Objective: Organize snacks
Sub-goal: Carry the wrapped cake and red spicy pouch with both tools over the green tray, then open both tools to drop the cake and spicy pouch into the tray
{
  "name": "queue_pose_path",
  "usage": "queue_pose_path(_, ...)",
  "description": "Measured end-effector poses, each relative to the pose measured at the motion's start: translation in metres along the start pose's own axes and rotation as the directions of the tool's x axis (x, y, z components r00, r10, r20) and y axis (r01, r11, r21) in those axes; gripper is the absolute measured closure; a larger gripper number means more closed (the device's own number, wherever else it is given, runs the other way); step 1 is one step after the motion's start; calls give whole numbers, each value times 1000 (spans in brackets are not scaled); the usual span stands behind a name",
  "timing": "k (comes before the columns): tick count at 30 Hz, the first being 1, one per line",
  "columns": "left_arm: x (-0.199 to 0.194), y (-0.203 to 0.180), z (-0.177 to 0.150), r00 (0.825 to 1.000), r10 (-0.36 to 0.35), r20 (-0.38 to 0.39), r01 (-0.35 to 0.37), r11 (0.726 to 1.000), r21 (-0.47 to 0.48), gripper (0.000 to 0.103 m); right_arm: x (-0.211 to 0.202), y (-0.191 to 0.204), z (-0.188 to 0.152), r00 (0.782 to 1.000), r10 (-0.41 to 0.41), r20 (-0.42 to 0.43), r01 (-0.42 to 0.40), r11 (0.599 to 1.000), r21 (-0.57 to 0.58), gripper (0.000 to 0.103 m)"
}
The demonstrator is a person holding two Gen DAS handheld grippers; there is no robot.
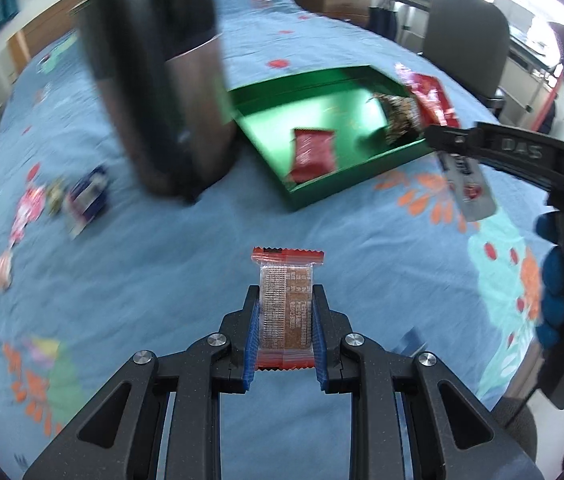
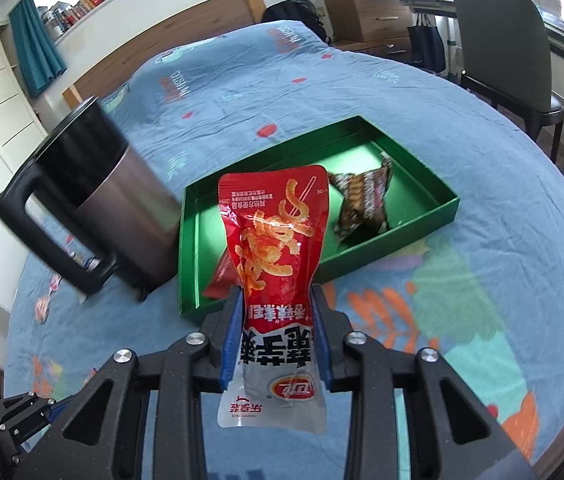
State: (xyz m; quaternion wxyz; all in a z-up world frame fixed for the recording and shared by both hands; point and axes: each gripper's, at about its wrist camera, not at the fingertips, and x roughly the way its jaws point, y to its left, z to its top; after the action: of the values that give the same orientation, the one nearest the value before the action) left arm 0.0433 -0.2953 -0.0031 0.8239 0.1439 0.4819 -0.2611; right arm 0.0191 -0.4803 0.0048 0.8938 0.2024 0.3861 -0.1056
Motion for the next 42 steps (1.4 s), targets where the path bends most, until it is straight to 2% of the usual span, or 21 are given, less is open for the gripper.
queue_pose_path(6, 21, -24, 45, 999, -35, 34, 34, 999, 27, 84, 27, -24, 25, 1000, -17, 18, 17, 1000, 18, 0)
queue_pose_path(12, 46, -37, 91, 997, -21, 77, 16, 998, 61, 84, 47, -43, 50, 997, -33, 63, 32, 999, 22, 0)
queue_pose_path(21, 92, -32, 140, 993, -2, 119, 1, 1000, 5, 84, 63, -51, 82, 984, -50, 172, 44, 998, 36, 0)
queue_pose_path(28, 123, -30, 170, 987, 51, 152, -52, 999, 3, 84, 79, -47, 101, 973, -57, 222, 56, 998, 9, 0)
queue_pose_path(33, 140, -23, 185, 982, 88, 169, -84, 996, -32, 84, 101, -42, 114, 975, -78, 209, 88, 995, -40, 0)
queue_pose_path(37, 156, -9, 194, 982, 117, 150, -106, 991, -83, 84, 116, -46, 116, 977, -84, 195, 94, 995, -42, 0)
queue_pose_path(42, 172, -7, 199, 985, 104, 139, -95, 993, -69, 84, 128, -48, 115, 977, -88, 195, 101, 993, -56, 0)
